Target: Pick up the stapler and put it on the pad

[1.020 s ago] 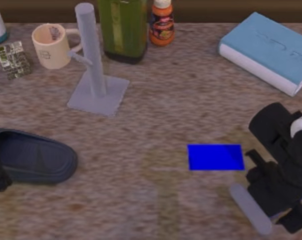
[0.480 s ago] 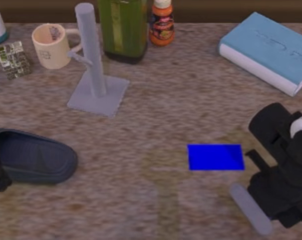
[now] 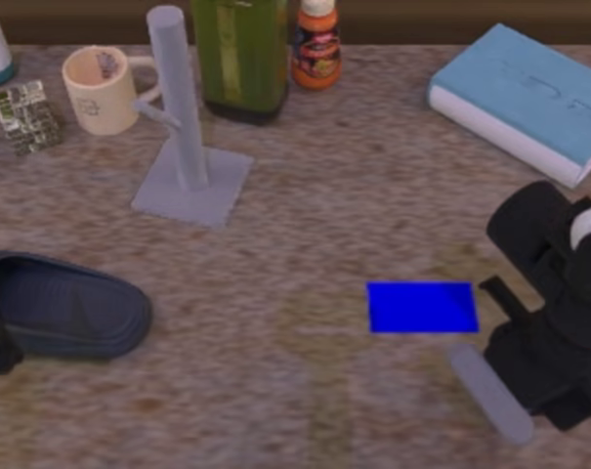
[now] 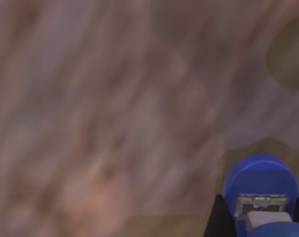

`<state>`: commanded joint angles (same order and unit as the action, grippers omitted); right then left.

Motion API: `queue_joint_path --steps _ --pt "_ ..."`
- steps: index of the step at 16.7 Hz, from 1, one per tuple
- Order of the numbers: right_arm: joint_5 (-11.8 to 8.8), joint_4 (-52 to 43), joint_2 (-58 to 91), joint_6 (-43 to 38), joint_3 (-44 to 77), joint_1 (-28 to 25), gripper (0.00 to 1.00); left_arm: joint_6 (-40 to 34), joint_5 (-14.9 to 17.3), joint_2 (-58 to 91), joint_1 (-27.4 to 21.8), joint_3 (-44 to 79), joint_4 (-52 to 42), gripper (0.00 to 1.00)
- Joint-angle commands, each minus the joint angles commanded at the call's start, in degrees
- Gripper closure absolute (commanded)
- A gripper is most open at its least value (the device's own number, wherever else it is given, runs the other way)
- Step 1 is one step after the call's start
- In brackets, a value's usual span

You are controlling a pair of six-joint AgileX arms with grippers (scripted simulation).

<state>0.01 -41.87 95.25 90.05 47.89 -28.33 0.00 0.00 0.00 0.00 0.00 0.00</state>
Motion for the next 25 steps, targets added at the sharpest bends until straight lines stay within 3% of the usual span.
queue_joint_path --steps 7,16,21,25 --pt "0.0 -19.2 -7.5 0.3 10.2 -0.4 1.00 0.0 0.0 0.0 0.0 0.0 0.0 0.00" --pt "0.0 -20.8 -8.2 1.7 11.8 -0.3 1.00 0.0 0.0 0.0 0.0 0.0 0.0 0.00" --pt "0.4 -21.9 -5.0 16.4 16.6 -0.4 1.00 0.0 0.0 0.0 0.0 0.0 0.0 0.00" --pt "0.8 -23.6 -0.5 39.3 21.9 -0.1 1.00 0.0 0.0 0.0 0.0 0.0 0.0 0.00"
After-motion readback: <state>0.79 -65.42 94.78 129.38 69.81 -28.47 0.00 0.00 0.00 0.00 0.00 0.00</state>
